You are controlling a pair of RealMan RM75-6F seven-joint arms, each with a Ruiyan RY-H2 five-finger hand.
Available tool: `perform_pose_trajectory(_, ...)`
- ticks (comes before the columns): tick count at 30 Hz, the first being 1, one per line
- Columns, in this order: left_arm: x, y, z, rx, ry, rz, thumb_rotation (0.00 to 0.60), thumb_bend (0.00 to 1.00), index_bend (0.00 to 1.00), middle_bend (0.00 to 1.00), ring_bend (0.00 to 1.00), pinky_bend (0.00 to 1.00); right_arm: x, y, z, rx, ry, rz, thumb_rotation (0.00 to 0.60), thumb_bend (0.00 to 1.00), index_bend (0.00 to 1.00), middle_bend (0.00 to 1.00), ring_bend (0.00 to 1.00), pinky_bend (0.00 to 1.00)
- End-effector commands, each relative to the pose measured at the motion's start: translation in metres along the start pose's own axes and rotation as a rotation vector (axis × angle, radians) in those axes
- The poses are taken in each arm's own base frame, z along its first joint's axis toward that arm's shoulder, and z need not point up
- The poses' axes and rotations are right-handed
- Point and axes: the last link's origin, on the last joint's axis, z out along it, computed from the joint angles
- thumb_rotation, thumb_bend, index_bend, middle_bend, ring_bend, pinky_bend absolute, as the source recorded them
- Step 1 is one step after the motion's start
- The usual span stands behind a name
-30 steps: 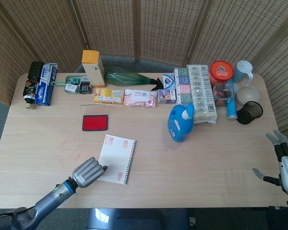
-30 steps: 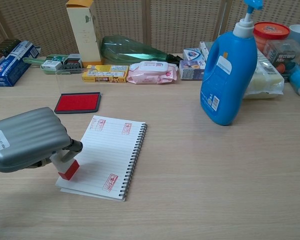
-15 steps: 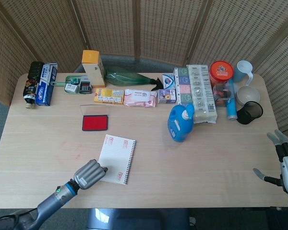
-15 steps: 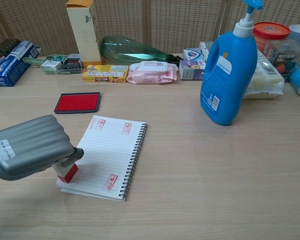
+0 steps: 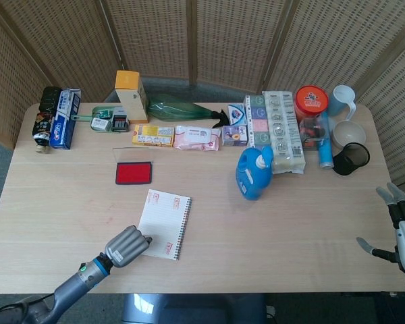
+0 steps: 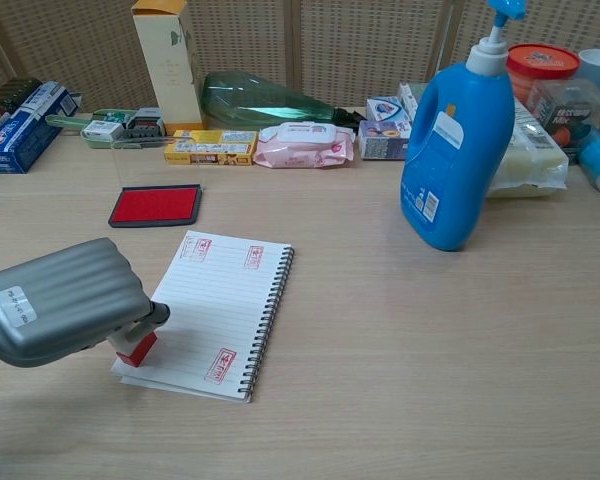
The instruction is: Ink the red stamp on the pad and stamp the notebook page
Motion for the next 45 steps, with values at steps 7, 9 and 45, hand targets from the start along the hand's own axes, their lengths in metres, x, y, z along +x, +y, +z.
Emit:
perform_pose_trajectory(7, -0.007, 0.003, 0.003, -0.004, -0.017, -0.017, 0.6, 0.35, 0.63, 1.0, 1.0, 1.0, -0.001, 0.0, 0.0, 0.001, -0.001, -0.002, 0.583, 0.0, 0.09, 0.0, 0.0, 0.0)
perform_pose_trajectory(9, -0.008, 0.004, 0.004, -0.005, -0.018, -0.018, 0.6, 0.35, 0.63, 1.0, 1.0, 1.0, -0.001, 0.0, 0.0, 0.001, -0.001, -0.003, 0.583, 0.0, 0.09, 0.0, 0.0, 0.0)
perform_pose_trajectory(45, 0.028, -0.108, -0.019, 0.337, 0.032, -0.027, 0.6, 0.35, 0.63, 1.0, 1.0, 1.0, -0.005, -0.005, -0.002, 0.016, -0.017, -0.01, 0.581, 0.0, 0.09, 0.0, 0.0, 0.0)
